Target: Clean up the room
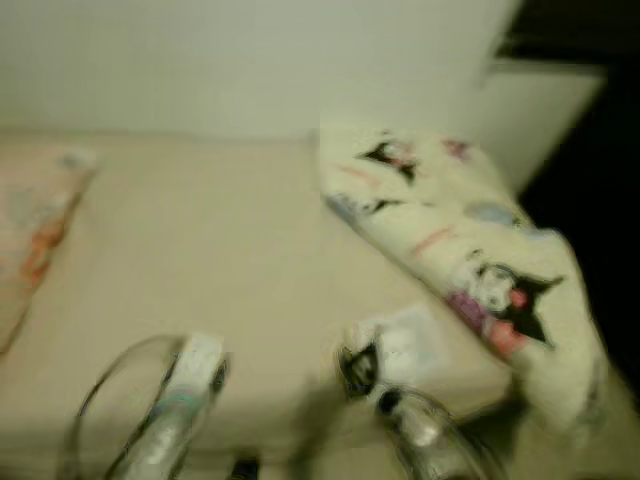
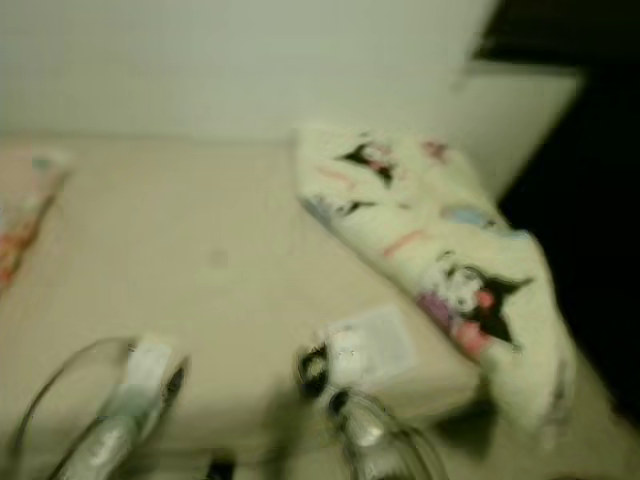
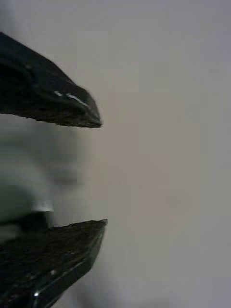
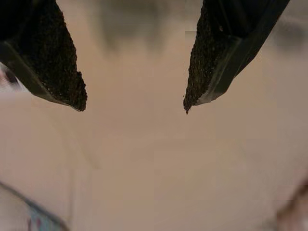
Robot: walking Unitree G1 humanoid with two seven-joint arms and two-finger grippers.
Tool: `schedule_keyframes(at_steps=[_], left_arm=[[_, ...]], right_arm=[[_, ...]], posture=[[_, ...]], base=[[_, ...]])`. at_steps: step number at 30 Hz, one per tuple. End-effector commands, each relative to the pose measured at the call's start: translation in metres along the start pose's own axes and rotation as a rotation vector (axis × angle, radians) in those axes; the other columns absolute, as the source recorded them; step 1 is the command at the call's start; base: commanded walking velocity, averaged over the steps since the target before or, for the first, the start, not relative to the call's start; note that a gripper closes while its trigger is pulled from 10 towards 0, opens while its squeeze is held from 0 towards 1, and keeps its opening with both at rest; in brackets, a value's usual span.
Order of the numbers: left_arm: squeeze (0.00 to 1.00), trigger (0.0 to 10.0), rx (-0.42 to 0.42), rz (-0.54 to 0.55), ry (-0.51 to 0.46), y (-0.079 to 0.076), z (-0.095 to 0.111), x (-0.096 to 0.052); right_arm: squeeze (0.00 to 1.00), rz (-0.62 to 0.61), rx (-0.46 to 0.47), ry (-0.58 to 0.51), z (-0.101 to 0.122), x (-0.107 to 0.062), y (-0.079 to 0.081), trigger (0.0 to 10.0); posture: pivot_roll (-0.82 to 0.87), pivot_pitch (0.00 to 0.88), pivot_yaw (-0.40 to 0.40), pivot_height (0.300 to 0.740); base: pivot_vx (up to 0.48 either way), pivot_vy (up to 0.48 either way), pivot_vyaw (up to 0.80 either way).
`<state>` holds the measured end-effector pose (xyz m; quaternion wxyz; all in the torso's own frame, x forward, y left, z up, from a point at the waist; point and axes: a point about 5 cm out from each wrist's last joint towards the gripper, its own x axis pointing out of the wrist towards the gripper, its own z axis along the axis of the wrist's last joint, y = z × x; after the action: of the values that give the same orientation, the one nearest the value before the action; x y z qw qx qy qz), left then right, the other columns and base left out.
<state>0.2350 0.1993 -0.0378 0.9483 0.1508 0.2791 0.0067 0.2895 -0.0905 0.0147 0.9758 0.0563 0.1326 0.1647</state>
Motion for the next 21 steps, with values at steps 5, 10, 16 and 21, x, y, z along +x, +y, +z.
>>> schedule_keyframes(at_steps=[5,10,16,21], left_arm=[[0.00,10.0,-0.004,-0.019,-0.053,-0.0052,0.0173,0.0056],[0.00,10.0,0.000,-0.019,-0.051,-0.0052,0.0171,0.0056],[0.00,10.0,0.003,-0.017,-0.047,-0.0053,0.0157,0.0053],[0.00,10.0,0.001,-0.016,-0.042,-0.0058,0.0145,0.0048]], right_arm=[[0.00,-0.040,0.007,0.036,-0.0098,-0.0074,-0.0111,10.0],[0.00,-0.041,0.008,0.037,-0.0103,-0.0078,-0.0112,10.0],[0.00,-0.040,0.007,0.039,-0.0104,-0.0079,-0.0115,10.0],[0.00,-0.037,0.004,0.039,-0.0102,-0.0079,-0.0116,10.0]], posture=[[0.09,0.011,-0.023,0.740],[0.09,0.012,-0.023,0.740],[0.10,0.015,-0.026,0.740],[0.10,0.016,-0.029,0.740]], base=[[-0.164,0.000,0.00],[0.000,0.000,0.00],[0.000,0.000,0.00],[-0.048,0.000,0.00]])
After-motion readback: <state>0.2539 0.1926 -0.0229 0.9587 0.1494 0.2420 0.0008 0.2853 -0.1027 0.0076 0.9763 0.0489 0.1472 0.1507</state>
